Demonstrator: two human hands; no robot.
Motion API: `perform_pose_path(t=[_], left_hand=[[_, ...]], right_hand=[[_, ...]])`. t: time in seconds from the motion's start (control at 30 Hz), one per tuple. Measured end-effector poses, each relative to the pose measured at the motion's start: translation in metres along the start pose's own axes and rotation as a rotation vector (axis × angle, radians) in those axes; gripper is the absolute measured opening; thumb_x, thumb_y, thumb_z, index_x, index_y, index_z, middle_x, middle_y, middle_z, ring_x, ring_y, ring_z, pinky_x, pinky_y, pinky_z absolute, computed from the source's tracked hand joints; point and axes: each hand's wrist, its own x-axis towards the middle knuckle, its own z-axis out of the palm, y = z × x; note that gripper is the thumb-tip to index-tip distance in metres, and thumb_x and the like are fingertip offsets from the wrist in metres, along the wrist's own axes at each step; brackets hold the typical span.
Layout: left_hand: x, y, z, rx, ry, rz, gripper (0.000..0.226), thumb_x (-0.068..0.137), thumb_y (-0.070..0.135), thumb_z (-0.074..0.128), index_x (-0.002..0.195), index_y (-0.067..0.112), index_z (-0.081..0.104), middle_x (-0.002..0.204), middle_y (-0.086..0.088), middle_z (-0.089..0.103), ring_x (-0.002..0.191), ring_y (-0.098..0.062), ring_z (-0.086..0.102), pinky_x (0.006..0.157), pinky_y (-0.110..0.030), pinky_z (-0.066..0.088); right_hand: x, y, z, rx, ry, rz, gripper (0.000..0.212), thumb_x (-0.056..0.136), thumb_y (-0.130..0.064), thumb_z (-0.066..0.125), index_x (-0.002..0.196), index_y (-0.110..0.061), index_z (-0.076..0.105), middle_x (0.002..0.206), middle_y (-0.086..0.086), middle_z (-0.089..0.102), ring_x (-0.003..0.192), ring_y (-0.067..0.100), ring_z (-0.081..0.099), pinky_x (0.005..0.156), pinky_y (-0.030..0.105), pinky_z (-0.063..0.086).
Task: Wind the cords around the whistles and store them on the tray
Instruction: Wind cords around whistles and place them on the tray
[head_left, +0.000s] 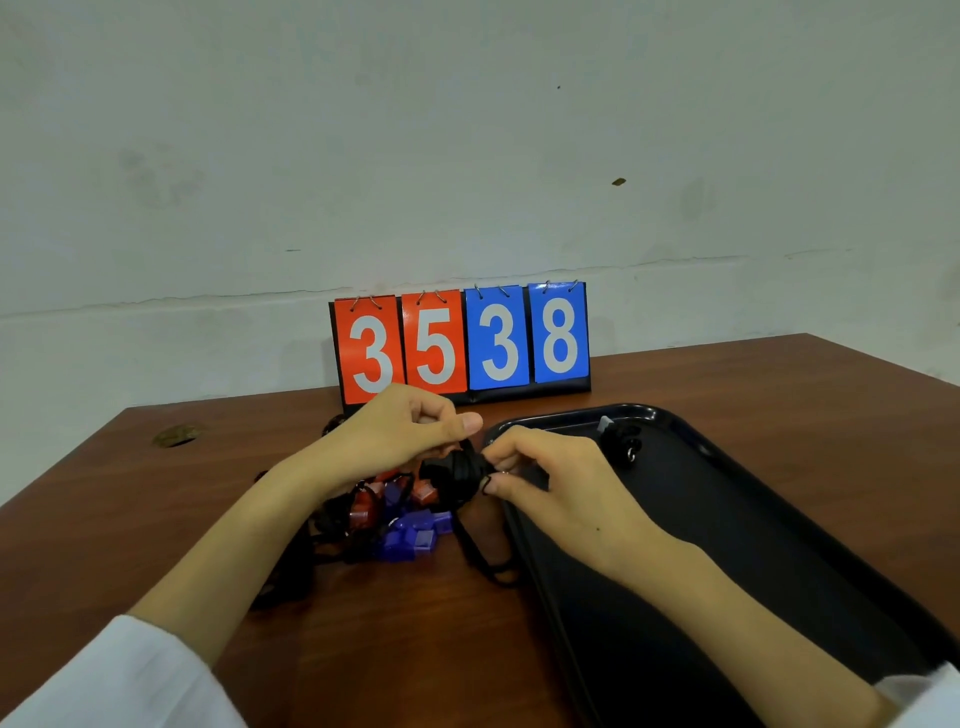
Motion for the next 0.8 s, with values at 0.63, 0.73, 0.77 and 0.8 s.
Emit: perform_pose_path(t=[0.63,0.73,0.77,0.8], left_hand=[[-0.007,0.02,0.023,0.646,0.174,0.168,0.029,0.096,0.035,0.045,0.11,0.021,0.067,0.099,0.002,0.068,0.09,-0.01,0.06,0.083,-0.03,0.05],[-0.011,0.032,0.021,0.735,0.201,0.247,0.031,0.097,0.032,0.044,0.121,0.024,0.062,0.11,0.003,0.067,0.101,-0.01,0.059,0.088,-0.028,0.048],[-0.012,0.036,0.021,0.721,0.215,0.27,0.03,0.096,0.031,0.046,0.122,0.024,0.061,0.112,0.004,0.066,0.103,-0.01,0.059,0.09,-0.027,0.047],[-0.013,0.039,0.022,0.695,0.241,0.295,0.029,0.095,0.029,0.049,0.12,0.024,0.062,0.111,0.005,0.067,0.102,-0.009,0.059,0.09,-0.026,0.048]], right_hand=[[0.003,0.011,-0.004,0.095,0.513,0.304,0.012,0.083,-0.019,0.067,0.095,-0.02,0.064,0.078,-0.018,0.059,0.074,-0.006,0.058,0.067,0.0,0.043],[0.003,0.014,-0.006,0.064,0.508,0.35,0.013,0.083,-0.02,0.067,0.096,-0.019,0.065,0.078,-0.017,0.06,0.073,-0.004,0.057,0.064,0.003,0.045],[0.003,0.015,-0.006,0.055,0.494,0.368,0.014,0.083,-0.021,0.067,0.097,-0.018,0.065,0.078,-0.015,0.061,0.073,-0.003,0.058,0.063,0.006,0.045],[0.004,0.016,-0.006,0.052,0.477,0.382,0.014,0.083,-0.02,0.067,0.097,-0.017,0.066,0.079,-0.012,0.063,0.074,-0.003,0.058,0.062,0.007,0.045]])
